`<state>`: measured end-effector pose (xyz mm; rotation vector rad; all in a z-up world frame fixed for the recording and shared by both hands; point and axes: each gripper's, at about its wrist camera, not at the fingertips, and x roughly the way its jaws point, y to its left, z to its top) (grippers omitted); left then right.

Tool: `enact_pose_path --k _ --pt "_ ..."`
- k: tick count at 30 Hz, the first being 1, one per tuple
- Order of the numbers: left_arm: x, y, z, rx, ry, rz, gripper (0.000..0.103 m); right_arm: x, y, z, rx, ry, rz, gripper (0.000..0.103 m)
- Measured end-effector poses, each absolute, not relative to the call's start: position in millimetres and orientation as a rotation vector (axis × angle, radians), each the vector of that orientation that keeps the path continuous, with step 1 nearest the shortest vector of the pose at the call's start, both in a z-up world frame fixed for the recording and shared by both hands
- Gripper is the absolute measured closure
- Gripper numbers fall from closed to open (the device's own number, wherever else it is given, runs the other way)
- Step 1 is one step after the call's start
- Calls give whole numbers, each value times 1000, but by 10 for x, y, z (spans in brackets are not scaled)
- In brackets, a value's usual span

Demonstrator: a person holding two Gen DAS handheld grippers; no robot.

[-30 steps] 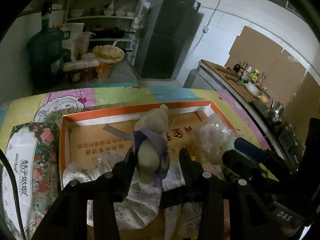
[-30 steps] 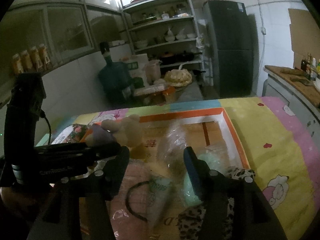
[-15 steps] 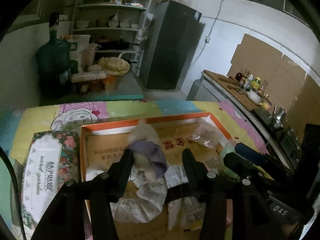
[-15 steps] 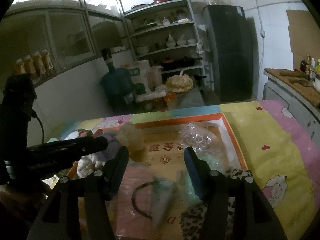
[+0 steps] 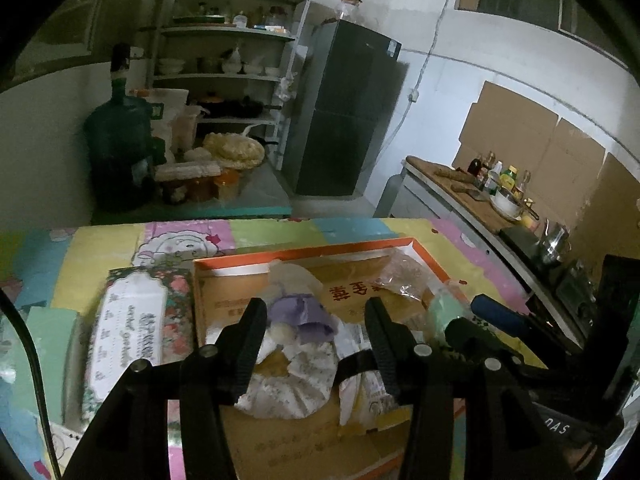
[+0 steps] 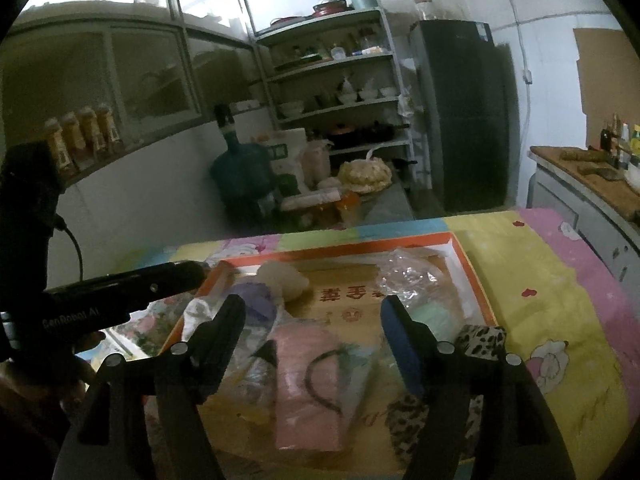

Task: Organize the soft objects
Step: 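Open both tools to drop the plush toy and clear bag into the tray, then move both tools back toward the teddy bear on the mat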

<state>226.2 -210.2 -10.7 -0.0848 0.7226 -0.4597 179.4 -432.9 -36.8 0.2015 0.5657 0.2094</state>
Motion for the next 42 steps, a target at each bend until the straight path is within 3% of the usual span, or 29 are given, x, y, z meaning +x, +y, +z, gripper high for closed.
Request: enact_pose_path --k 10,42 --pt "2017 -1811 6 -80 688 -424 47 1577 -4168 -233 189 544 207 29" --pt "1238 -735 163 -66 602 -307 47 870 -3191 -112 144 550 253 28"
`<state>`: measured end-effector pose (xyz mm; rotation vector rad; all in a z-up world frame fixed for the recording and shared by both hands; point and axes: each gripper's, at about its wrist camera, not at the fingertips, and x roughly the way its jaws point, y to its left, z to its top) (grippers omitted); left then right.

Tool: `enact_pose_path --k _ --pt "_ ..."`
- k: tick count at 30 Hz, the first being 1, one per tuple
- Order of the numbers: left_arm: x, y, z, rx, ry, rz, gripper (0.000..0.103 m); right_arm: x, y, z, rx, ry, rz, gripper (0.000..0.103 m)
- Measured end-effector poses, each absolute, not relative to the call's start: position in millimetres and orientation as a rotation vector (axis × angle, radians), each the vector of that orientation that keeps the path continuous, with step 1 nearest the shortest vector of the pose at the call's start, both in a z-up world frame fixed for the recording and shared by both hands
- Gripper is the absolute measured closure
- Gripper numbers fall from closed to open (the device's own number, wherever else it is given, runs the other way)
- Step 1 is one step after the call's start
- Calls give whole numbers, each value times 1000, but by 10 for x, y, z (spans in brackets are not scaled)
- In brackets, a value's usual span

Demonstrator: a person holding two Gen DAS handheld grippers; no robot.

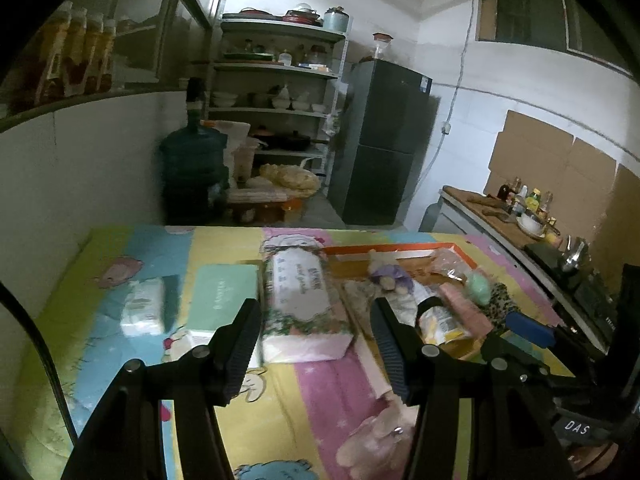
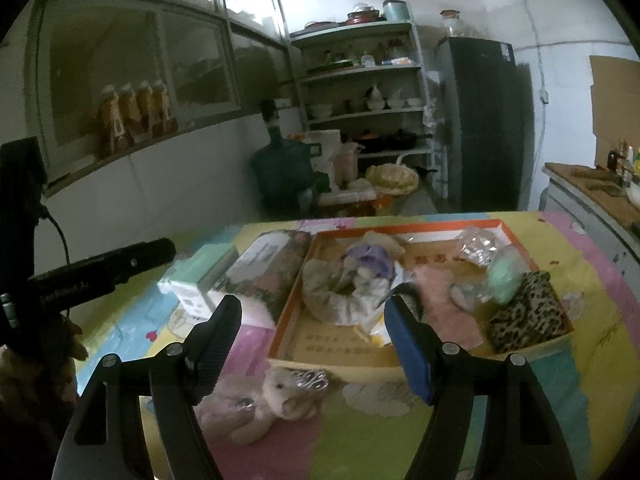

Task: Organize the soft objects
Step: 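Move both tools back toward the teddy bear on the mat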

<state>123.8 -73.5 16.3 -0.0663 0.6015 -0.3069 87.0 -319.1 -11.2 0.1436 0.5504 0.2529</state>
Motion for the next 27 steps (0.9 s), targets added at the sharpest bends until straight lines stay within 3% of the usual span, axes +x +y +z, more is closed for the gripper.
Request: enact_pose_path --k 27 --pt "1031 238 -36 -75 554 -135 47 604 -2644 -502 288 611 117 27"
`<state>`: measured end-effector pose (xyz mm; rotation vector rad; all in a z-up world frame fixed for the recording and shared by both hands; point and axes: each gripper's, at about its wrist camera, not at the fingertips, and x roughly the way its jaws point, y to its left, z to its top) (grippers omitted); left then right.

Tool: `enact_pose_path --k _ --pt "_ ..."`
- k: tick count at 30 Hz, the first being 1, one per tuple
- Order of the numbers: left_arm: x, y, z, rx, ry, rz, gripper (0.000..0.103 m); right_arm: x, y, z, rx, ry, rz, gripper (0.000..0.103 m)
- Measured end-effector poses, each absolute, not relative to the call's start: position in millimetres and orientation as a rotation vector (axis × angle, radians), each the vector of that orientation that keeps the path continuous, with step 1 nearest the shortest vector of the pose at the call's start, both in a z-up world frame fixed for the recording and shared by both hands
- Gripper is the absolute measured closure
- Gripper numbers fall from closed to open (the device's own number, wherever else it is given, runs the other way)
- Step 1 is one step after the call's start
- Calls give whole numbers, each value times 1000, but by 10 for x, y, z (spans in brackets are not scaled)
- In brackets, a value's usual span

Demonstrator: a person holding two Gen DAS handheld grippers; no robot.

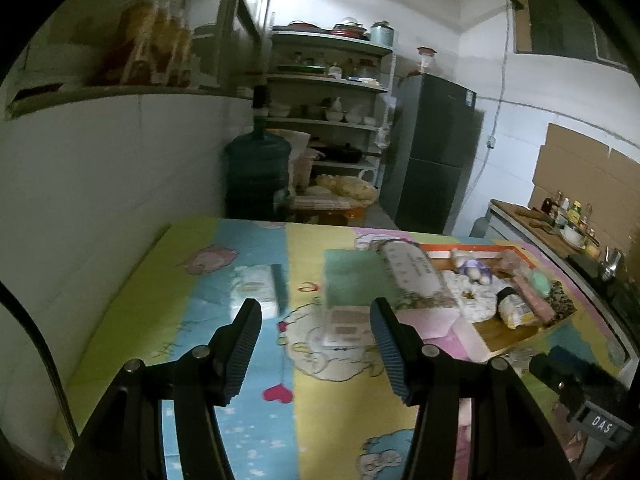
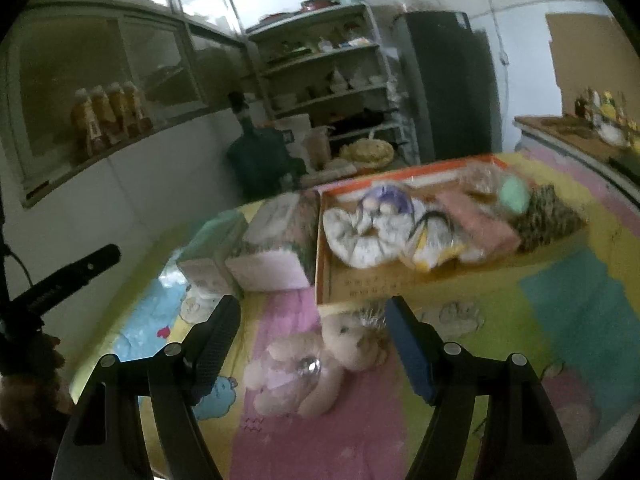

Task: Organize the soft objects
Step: 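Move both tools back toward the teddy bear on the mat, then grasp the teddy bear with the silver tiara with the right tool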

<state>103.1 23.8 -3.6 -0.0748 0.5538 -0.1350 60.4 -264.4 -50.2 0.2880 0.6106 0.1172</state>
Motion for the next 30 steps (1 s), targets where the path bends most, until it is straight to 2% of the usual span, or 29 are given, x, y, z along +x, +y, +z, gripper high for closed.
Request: enact_pose_path --k 8,17,30 --pt "1029 589 -150 -109 568 -108 47 556 -2493 -813 354 689 88 27" --pt "1034 840 -253 -138 579 -93 47 563 -2517 -933 486 715 34 27" --pt "1065 1086 -359 -166 590 -75 47 748 -2381 -996 528 743 -92 27"
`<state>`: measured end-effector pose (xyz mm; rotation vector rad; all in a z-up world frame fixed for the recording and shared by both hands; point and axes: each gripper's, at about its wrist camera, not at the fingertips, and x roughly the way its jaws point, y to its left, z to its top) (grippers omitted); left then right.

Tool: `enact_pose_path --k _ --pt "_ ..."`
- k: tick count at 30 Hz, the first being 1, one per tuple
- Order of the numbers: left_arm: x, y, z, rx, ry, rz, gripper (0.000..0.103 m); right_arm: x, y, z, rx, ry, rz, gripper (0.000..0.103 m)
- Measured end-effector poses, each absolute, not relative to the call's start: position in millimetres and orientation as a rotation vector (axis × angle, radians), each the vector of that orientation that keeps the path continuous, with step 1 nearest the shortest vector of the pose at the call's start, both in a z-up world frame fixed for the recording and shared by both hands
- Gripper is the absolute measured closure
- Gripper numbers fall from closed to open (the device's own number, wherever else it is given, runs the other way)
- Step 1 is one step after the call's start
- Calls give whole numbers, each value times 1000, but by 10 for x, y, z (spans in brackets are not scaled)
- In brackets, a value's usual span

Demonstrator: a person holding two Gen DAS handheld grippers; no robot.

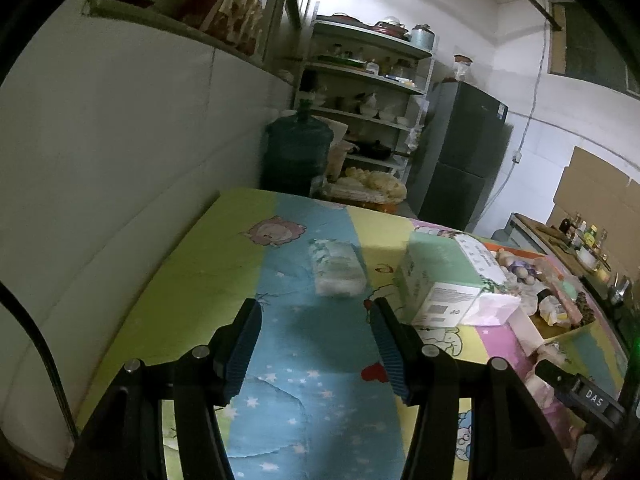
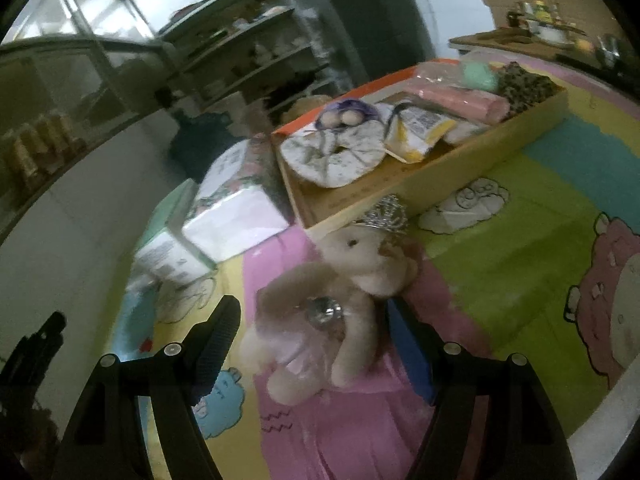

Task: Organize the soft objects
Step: 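Grasp the teddy bear with the silver tiara with the right tool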

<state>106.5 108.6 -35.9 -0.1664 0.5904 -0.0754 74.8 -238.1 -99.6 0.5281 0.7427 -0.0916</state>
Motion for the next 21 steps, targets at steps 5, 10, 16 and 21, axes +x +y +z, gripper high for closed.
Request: enact_pose_path --k 5,10,16,21 --pt "1129 1098 -375 -166 602 -74 47 779 -2346 -1022 472 770 -82 49" --pt "1301 1032 -399 -149 624 -99 47 677 -2339 -973 426 753 -62 60" --pt "1734 875 -478 -123 700 -133 47 377 -2328 -668 321 619 -71 68" --pt "2166 745 -644 -100 780 -146 47 258 -2324 -480 281 531 -47 68"
